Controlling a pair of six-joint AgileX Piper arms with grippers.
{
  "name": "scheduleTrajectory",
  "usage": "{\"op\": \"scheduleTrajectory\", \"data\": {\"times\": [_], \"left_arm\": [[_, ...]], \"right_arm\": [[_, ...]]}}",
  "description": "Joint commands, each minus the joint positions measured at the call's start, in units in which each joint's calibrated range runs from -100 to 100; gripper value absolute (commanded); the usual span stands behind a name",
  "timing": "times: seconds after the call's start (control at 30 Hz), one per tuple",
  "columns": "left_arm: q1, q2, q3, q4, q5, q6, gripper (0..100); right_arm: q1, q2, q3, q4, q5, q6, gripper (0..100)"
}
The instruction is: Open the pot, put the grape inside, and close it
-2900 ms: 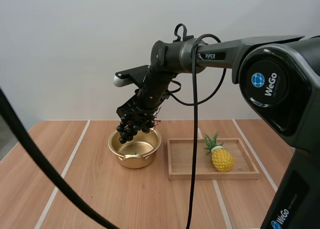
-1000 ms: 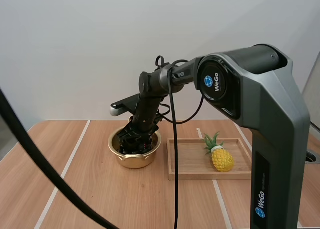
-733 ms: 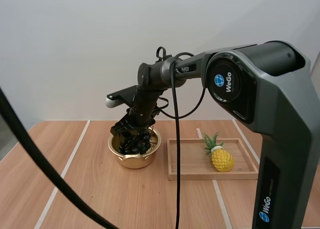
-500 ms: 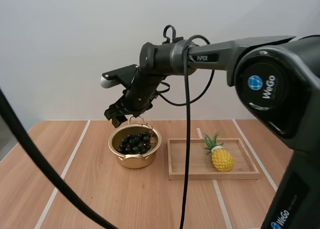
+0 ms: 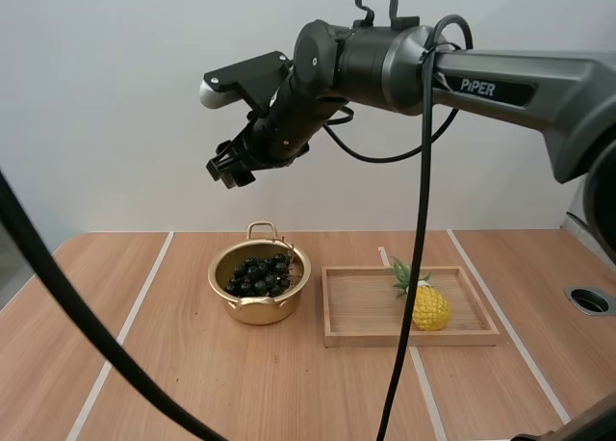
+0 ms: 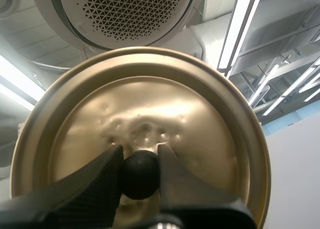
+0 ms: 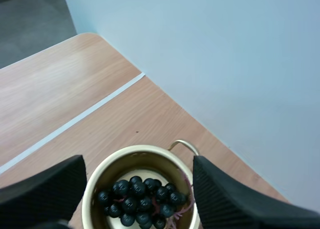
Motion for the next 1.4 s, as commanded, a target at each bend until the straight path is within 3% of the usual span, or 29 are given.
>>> {"op": "scheduleTrajectory", "data": {"times": [0.0, 0.7, 1.1, 1.37], "left_arm": [[0.04, 0.40, -0.34, 0.04, -1.28, 0.13, 0], [0.04, 0.40, -0.34, 0.04, -3.94, -0.22, 0], [0.04, 0.97, -0.34, 0.04, -3.77, -1.31, 0], [0.04, 7.30, -0.34, 1.11, 14.48, -1.31, 0]], "right_arm": [[-0.83, -1.93, -0.08, -5.41, -2.05, 3.16, 100], [-13.82, -14.54, -11.16, -5.11, -1.80, 4.30, 100], [-17.87, -21.43, -11.49, -5.11, -1.80, 5.11, 100], [-19.53, -25.73, -11.90, -5.38, -1.45, 5.22, 100]]}}
